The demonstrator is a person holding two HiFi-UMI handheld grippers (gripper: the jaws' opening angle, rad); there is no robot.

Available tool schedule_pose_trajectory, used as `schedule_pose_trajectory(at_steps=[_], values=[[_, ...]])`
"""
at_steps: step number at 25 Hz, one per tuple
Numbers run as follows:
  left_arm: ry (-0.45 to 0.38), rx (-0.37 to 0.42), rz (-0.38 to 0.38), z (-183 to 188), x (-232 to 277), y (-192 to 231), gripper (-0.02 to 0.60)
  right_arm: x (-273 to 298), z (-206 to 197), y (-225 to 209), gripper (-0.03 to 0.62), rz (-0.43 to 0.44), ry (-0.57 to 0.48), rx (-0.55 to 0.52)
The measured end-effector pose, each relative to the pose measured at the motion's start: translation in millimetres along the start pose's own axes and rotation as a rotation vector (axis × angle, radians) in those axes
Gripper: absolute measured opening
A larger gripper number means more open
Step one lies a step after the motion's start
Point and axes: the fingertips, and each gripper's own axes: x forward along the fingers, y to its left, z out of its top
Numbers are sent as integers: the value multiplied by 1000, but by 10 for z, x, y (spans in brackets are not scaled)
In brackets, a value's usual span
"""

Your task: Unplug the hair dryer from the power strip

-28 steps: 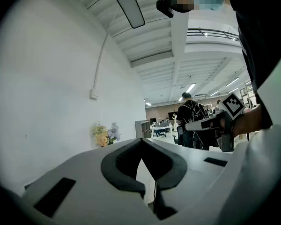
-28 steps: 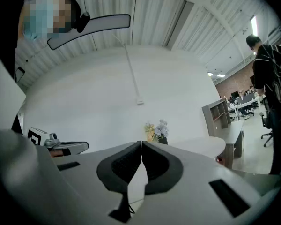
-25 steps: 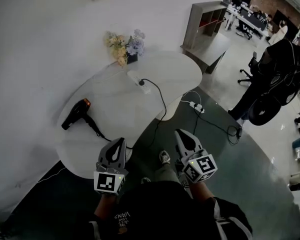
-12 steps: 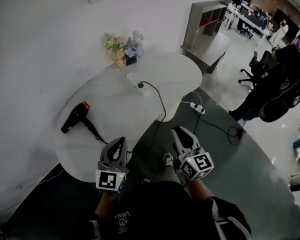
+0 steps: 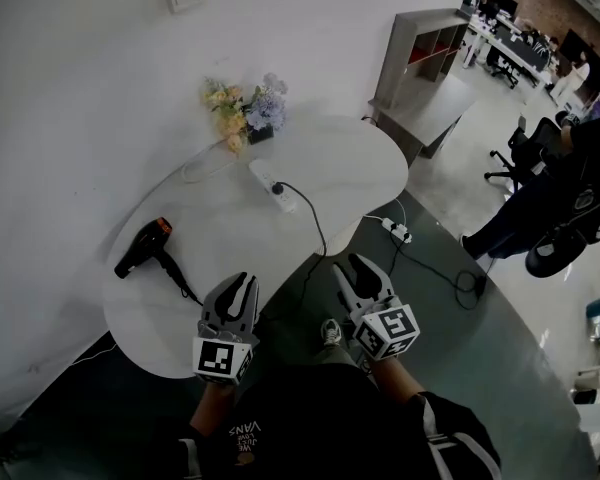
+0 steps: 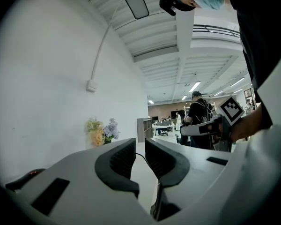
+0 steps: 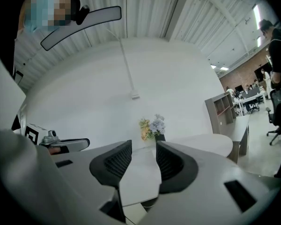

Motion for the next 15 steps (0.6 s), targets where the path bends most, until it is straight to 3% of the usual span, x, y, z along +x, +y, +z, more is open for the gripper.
schedule_pose_trajectory(at_steps=[9,15], values=[[35,-28,45,-113,618,-52,171,355,25,-523,165,66,56,-19],[60,-43,109,-193,1017,-70,218,578,37,-921,169,128,98,-17]])
